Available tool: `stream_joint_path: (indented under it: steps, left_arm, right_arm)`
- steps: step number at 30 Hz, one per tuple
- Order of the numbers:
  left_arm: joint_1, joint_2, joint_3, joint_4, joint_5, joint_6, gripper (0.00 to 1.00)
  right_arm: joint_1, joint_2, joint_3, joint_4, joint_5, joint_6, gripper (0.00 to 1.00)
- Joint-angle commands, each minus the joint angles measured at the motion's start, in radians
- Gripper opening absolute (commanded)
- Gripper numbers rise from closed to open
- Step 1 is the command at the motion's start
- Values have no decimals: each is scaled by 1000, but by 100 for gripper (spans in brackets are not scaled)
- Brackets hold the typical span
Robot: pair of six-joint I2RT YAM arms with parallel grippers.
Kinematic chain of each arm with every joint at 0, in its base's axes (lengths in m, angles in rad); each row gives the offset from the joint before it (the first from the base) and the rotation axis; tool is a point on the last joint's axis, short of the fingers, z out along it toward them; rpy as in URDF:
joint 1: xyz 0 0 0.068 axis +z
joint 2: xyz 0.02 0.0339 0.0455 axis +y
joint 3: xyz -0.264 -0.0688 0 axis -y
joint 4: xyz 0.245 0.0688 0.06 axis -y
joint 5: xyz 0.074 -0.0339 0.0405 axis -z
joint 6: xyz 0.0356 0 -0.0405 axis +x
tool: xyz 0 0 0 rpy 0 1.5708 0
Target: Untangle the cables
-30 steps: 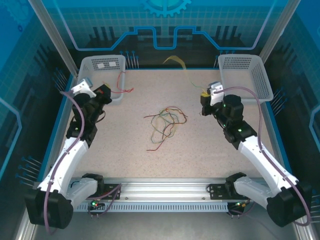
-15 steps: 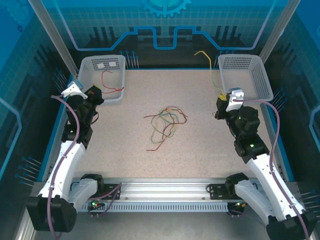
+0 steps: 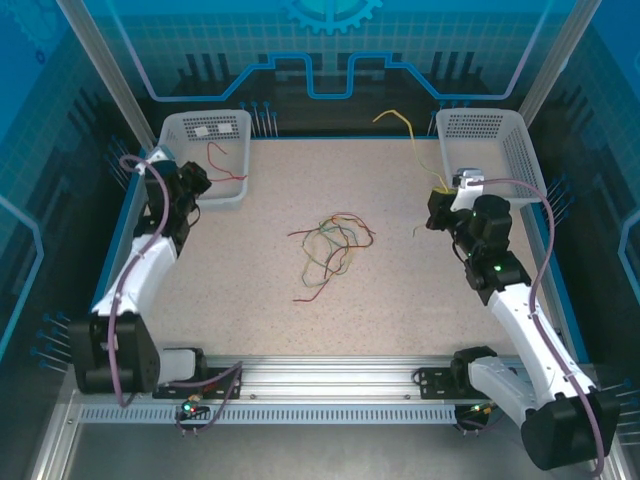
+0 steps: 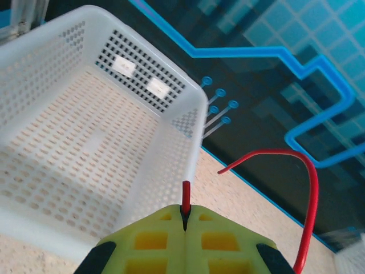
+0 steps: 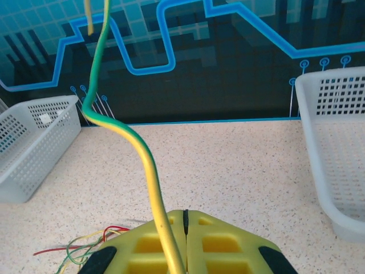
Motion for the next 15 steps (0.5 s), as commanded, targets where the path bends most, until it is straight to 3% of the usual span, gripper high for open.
stream_joint_path:
  steps: [1,10,13,15]
  left_arm:
    - [45,118,116,-56,-37,-1,0]
    - [101,504,459,-227,-37,47,1]
    - [101,595,525,-237,-14,64,13]
    - [101,626,538,-216,-11,62,32]
  right_arm:
    - [-16,-19,30,0,-56,58,0]
    - [-48,-49,93,-135,-34,78,0]
    - [-80,-20,161,-207,-75,90,0]
    - [-98,10,205,-258,-91,98,0]
